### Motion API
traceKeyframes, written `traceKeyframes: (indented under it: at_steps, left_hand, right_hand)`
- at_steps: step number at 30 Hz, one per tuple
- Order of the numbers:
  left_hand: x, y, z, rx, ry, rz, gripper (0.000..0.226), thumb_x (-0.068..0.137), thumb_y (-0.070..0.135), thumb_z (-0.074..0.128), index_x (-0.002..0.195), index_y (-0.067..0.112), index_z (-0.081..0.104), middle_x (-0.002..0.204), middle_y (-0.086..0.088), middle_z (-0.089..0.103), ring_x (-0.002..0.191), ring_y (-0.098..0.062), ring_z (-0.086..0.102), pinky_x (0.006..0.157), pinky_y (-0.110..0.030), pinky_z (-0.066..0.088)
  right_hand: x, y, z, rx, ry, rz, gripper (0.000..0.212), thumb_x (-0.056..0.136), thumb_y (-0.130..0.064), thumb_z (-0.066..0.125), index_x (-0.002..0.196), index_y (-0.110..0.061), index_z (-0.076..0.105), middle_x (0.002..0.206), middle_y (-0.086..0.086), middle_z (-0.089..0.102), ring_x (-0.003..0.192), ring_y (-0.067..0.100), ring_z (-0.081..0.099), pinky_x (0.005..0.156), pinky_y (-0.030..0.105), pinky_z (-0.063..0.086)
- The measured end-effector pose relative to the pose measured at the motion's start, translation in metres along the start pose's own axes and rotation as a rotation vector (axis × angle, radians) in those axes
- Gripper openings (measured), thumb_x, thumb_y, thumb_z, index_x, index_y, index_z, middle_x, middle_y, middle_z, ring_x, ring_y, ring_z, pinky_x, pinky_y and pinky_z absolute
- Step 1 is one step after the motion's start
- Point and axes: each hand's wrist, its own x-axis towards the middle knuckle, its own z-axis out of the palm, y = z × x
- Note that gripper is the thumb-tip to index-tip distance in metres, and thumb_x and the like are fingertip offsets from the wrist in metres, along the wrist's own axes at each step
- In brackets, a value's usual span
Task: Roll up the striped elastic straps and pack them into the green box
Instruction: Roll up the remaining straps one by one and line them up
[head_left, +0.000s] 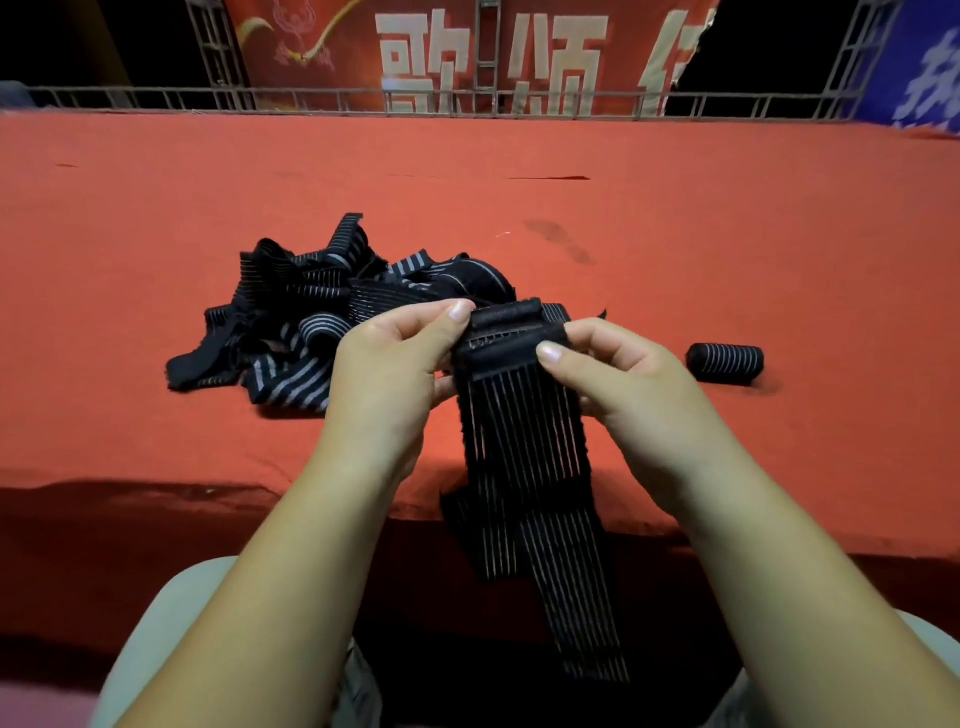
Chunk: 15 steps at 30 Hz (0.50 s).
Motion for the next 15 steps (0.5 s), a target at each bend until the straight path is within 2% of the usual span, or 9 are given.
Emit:
traceKeyframes:
  at_steps: [4, 8, 11, 13, 15]
  left_hand:
    - [0.002, -0.001, 0.0, -0.037, -0.039, -0.033, 0.014, 0.101, 0.019, 0.075, 0.106, 0.01, 0.084, 0.108, -0.02, 0.081, 0.092, -0.022, 0.072, 0.085, -0.043, 0.065]
    - [-0.001, -0.002, 0.004, -0.084, -0.07, -0.097, 0.012, 0.1, 0.017, 0.075, 0.104, 0.011, 0.084, 0.099, -0.01, 0.081, 0.085, -0.015, 0.071, 0.079, -0.036, 0.063]
    - [-0.002, -0.004, 0.004, -0.126, -0.082, -0.125, 0.011, 0.1, 0.015, 0.074, 0.105, 0.012, 0.084, 0.101, -0.007, 0.081, 0.084, -0.012, 0.072, 0.078, -0.033, 0.061]
    - [-0.003, -0.004, 0.004, -0.153, -0.092, -0.141, 0.013, 0.102, 0.014, 0.072, 0.107, 0.012, 0.083, 0.101, -0.006, 0.082, 0.083, -0.01, 0.073, 0.079, -0.032, 0.062]
    - [-0.005, -0.004, 0.006, -0.175, -0.108, -0.15, 0.015, 0.104, 0.011, 0.067, 0.109, 0.012, 0.081, 0.094, -0.002, 0.081, 0.072, -0.004, 0.071, 0.077, -0.029, 0.063]
  right_hand:
    - [0.007, 0.004, 0.002, 0.043, 0.107, -0.005, 0.012, 0.103, -0.019, 0.069, 0.103, -0.013, 0.079, 0.093, -0.003, 0.078, 0.081, 0.007, 0.068, 0.073, 0.018, 0.053]
    - [0.009, 0.008, 0.005, 0.047, 0.142, 0.025, 0.013, 0.102, -0.021, 0.071, 0.102, -0.012, 0.08, 0.094, 0.0, 0.08, 0.084, 0.01, 0.071, 0.083, 0.028, 0.059]
    - [0.011, 0.011, 0.008, 0.06, 0.166, 0.048, 0.014, 0.101, -0.023, 0.072, 0.1, -0.013, 0.081, 0.096, 0.003, 0.081, 0.084, 0.011, 0.072, 0.087, 0.035, 0.059]
    - [0.011, 0.013, 0.009, 0.073, 0.177, 0.057, 0.014, 0.101, -0.024, 0.072, 0.099, -0.013, 0.081, 0.096, 0.004, 0.081, 0.084, 0.012, 0.071, 0.085, 0.036, 0.058]
    - [0.011, 0.014, 0.01, 0.106, 0.187, 0.073, 0.014, 0.101, -0.023, 0.072, 0.099, -0.012, 0.08, 0.094, 0.005, 0.08, 0.083, 0.013, 0.07, 0.081, 0.033, 0.057]
